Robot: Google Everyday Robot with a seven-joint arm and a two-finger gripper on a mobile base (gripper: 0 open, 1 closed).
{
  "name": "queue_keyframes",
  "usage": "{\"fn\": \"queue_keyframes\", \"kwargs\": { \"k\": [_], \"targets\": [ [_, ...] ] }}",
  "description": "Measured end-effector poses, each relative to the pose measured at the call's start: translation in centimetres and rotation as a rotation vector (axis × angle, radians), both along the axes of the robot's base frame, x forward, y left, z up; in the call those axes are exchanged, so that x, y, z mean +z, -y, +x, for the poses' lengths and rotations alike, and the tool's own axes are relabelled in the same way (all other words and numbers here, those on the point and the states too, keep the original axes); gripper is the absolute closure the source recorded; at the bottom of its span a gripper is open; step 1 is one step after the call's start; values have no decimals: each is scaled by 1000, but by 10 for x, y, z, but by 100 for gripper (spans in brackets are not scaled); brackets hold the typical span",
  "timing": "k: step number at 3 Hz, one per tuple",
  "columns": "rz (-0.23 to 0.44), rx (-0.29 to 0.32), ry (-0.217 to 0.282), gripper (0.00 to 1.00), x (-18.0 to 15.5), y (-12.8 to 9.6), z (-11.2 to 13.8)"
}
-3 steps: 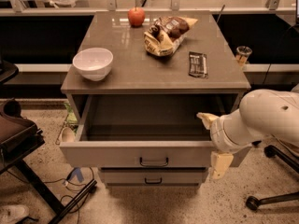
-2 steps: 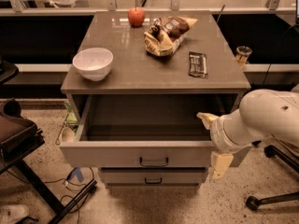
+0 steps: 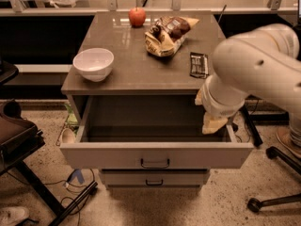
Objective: Open top drawer
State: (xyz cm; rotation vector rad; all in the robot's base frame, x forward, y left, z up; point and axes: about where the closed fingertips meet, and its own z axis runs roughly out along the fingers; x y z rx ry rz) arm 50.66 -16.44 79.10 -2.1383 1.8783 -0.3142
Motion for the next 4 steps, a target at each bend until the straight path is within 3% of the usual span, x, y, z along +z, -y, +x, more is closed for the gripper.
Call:
{"fn": "queue_keyframes", "kwargs": {
  "k": [1,2,3,4],
  "targets": [
    [-90,-33,28,65,32,3,17],
    [-97,-65,3,88,15,20,17],
    [0,-79,60,100,-17,39,33],
    [-1,-79,58,100,-17,39,33]
  ]
}}
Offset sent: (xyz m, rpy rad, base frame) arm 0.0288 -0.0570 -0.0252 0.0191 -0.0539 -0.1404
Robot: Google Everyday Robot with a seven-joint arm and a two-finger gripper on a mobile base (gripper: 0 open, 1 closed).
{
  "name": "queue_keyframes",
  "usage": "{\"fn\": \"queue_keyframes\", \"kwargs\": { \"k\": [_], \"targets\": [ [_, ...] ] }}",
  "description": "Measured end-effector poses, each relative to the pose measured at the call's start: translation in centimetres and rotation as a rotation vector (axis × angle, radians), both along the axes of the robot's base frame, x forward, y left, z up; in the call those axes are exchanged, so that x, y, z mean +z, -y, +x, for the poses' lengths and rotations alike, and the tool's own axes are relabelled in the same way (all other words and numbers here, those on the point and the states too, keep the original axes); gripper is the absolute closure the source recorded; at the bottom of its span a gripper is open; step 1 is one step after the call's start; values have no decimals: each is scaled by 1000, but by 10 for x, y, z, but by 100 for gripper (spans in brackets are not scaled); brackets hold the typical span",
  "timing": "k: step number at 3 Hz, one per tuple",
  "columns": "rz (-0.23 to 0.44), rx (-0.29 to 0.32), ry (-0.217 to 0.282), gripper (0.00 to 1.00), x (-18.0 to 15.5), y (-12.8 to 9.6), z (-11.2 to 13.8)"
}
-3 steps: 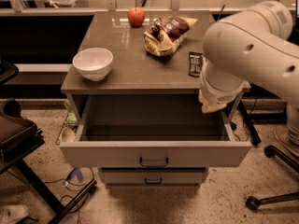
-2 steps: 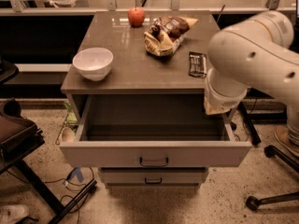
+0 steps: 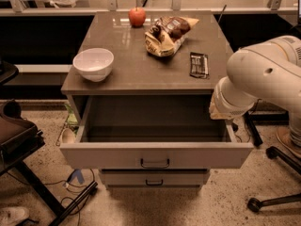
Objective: Open top drawer
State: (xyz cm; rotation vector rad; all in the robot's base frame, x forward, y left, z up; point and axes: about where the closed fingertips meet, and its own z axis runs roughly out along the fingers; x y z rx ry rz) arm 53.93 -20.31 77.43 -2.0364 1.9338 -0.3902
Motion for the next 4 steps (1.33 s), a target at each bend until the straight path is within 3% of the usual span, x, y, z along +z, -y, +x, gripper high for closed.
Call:
{"fn": "queue_keyframes", "kwargs": {
  "k": [1,2,3,4],
  "targets": [
    [5,8,-57,100,-34,-12,1],
    [38,31,-146,100,-90,-34,7],
    [45,57,-196,100,-119,-47,14],
    [44,75,-219,100,-126,-51,16]
  ]
}}
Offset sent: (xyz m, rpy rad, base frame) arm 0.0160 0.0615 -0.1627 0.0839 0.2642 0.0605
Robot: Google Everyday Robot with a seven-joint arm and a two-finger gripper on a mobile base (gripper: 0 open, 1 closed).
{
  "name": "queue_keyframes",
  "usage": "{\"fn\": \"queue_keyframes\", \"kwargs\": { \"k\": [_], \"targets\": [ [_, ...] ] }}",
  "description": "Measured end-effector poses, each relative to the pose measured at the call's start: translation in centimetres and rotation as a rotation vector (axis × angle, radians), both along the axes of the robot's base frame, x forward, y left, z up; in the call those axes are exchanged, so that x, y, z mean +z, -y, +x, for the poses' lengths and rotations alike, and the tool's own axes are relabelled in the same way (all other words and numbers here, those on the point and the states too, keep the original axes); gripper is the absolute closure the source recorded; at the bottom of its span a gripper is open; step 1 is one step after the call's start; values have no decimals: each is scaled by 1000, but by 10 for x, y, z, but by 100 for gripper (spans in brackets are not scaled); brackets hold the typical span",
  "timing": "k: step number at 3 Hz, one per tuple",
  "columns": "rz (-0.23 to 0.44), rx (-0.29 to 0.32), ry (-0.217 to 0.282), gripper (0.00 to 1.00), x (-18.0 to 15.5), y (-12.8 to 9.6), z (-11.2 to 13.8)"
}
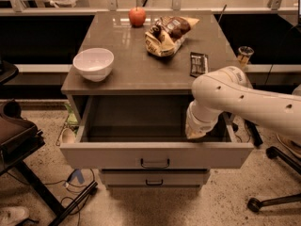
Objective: Open top drawer
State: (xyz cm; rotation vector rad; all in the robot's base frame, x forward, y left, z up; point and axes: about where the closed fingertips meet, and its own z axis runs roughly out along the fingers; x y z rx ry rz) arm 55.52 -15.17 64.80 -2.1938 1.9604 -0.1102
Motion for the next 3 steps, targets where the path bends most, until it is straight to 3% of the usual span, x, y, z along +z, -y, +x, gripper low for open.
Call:
{"fn": "queue_keyframes", "kwargs": {
  "k": [1,3],
  "targets": [
    [-2,16,-11,100,6,1,-8],
    [27,-16,-95,100,1,18,-56]
  ]
}}
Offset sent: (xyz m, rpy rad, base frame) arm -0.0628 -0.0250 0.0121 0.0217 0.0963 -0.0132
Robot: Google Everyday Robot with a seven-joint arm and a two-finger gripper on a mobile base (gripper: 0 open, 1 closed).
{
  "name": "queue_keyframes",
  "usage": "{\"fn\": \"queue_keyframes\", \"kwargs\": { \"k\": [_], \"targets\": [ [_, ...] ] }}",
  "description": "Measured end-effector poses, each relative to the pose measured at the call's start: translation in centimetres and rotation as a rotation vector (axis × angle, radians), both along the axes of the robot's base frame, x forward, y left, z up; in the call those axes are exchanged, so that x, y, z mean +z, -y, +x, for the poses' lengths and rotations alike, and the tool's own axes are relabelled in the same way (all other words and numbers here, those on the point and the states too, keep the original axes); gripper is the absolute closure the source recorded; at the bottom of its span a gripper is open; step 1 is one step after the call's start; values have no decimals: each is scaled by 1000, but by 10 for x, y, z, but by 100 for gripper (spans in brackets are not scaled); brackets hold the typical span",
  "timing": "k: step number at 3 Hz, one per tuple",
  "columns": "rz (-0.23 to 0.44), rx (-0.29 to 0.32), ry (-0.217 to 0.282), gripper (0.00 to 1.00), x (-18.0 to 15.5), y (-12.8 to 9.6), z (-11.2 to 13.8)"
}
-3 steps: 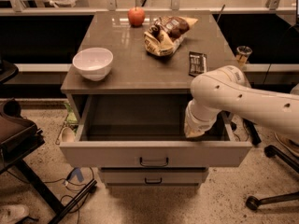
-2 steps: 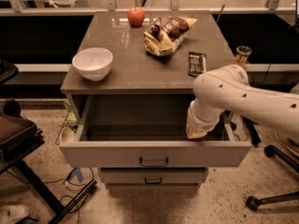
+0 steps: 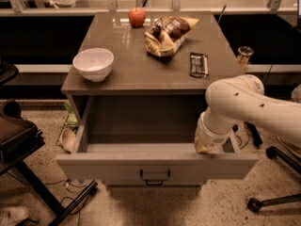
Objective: Open top drawer
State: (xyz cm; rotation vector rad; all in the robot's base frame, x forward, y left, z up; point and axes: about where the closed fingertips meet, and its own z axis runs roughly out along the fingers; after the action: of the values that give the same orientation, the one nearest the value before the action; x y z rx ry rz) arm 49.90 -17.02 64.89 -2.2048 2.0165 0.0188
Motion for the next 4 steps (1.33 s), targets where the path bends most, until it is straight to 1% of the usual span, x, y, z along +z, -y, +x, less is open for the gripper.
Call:
{"fn": "queue_keyframes", "kwargs": {
  "k": [1,2,3,4],
  "targets": [
    [0,0,0,100,0,0,0],
    [5,-59,-100,100,-12,24,-49],
    [5,-59,-100,100,-12,24,-49],
    [4,-59,-101,83,-12,24,-50]
  ]
}}
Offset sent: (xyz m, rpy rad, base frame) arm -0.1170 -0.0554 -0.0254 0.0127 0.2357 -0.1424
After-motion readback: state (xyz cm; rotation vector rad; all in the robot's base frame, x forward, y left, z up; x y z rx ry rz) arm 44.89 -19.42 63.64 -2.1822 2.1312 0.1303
